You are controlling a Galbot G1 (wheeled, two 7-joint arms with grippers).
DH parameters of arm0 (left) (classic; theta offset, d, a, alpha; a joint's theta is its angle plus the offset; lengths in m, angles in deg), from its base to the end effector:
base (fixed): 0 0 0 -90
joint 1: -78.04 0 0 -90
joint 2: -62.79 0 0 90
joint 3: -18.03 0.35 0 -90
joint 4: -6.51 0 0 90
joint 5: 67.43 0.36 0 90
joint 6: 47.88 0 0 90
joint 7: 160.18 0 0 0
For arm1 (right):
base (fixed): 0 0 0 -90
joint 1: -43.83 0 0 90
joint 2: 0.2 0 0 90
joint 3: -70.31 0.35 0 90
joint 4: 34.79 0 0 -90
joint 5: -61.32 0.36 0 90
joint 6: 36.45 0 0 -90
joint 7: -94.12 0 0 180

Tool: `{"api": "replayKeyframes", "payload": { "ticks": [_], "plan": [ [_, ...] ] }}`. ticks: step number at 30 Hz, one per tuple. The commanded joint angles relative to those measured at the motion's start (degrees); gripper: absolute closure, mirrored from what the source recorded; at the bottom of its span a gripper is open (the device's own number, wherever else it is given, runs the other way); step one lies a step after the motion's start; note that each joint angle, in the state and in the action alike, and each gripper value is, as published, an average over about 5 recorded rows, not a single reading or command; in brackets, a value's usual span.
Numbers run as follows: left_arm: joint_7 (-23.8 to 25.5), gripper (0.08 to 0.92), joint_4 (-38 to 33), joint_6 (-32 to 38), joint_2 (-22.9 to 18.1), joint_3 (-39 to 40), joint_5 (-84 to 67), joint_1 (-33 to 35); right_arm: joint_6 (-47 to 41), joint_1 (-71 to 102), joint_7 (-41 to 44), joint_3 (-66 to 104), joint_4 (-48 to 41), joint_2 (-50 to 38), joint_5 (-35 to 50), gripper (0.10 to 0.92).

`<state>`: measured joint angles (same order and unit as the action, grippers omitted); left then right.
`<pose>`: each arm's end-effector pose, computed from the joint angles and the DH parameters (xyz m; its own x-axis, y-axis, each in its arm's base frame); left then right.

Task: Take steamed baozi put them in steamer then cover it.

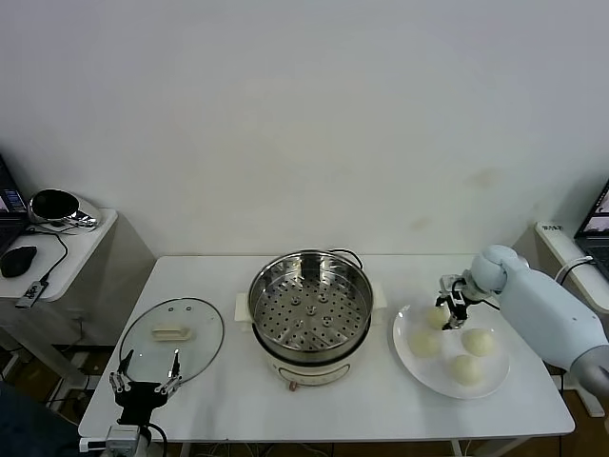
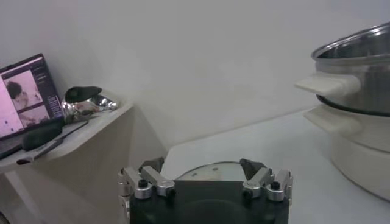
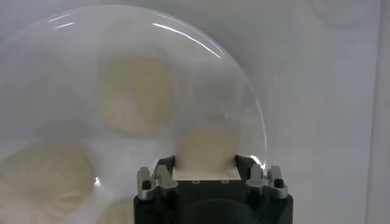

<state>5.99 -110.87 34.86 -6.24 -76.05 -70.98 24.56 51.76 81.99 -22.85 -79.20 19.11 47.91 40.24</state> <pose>0.1586 0.0872 -0.3216 -0.9644 -0.1613 0.2094 -0.0854 0.9399 0.3307 0.5518 -0.1887 -0.2459 -0.2242 -0.0626 0.9725 -0.9708 -0.0735 -0.2285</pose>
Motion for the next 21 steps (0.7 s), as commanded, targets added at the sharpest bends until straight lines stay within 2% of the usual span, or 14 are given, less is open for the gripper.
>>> {"api": "replayKeyframes", "payload": {
  "ticks": [1, 10, 17, 21],
  "plan": [
    [0.0, 0.177, -0.1, 0.0, 0.0, 0.0, 0.0, 0.0, 0.0, -0.1, 0.1, -0.1, 0.0, 0.2, -0.2, 0.453],
    [0.0, 0.177, -0.6, 0.0, 0.6, -0.1, -0.1, 0.1, 0.0, -4.2, 0.2, -4.3, 8.4, -6.4, 5.8, 0.457],
    [0.0, 0.177, -1.3, 0.0, 1.0, 0.2, -0.2, 0.2, 0.0, -17.4, 0.6, -14.0, 19.5, -15.0, 17.7, 0.457],
    [0.0, 0.177, -1.8, 0.0, 1.2, 0.4, -0.4, 0.0, 0.0, -28.3, 0.5, -21.6, 23.5, -15.7, 25.6, 0.457]
  ]
}}
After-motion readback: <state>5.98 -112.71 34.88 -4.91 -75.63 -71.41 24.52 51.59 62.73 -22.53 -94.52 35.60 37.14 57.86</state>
